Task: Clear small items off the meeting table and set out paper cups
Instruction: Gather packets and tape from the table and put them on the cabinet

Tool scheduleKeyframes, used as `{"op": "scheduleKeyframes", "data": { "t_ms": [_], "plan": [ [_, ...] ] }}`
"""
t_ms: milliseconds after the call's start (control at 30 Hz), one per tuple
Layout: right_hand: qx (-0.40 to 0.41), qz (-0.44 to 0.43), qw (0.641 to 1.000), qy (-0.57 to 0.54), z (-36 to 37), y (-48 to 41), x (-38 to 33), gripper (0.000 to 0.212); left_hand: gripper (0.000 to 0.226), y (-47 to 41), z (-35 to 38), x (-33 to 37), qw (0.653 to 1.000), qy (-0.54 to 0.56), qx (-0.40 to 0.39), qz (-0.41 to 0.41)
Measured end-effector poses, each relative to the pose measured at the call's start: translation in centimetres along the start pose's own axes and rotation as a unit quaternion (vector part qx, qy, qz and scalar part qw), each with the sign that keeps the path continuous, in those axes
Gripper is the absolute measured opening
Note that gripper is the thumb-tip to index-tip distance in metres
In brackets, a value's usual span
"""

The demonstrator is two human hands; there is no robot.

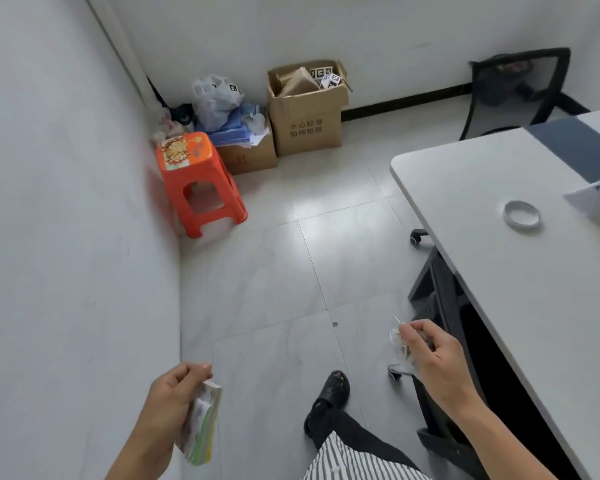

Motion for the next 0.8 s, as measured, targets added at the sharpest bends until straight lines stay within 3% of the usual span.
{"op": "scheduleKeyframes", "data": {
  "t_ms": [133,400,633,800],
  "plan": [
    [0.005,0.012,1.000,-0.016,2.6,-8.0,-1.7,0.037,0.029,-6.5,-0.2,6.4,1.000,-0.003,-0.011,0.012],
    [0.030,-0.020,0.999,-0.014,4.3,-23.1,-8.4,0.021,0.022,-17.8,2.1,20.9,0.997,-0.021,-0.024,0.076],
    [0.179,0.020,0.983,-0.024,0.6,-31.4,-7.8,0.018,0.021,-29.9,7.9,30.0,0.985,-0.076,-0.119,0.099],
    [0.323,0.073,0.941,-0.068,-1.9,-34.7,-7.3,0.017,0.022,-38.9,12.6,39.2,0.962,-0.137,-0.170,0.166]
  ]
}}
Point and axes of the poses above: each hand's wrist, its own y-axis away from the middle knuckle, its own z-axis out of the palm, x = y × z, the point moved 2 cm from there along -y, towards the middle knuckle, and after that the axes turned 14 degrees about -y, right-handed, at the moved point
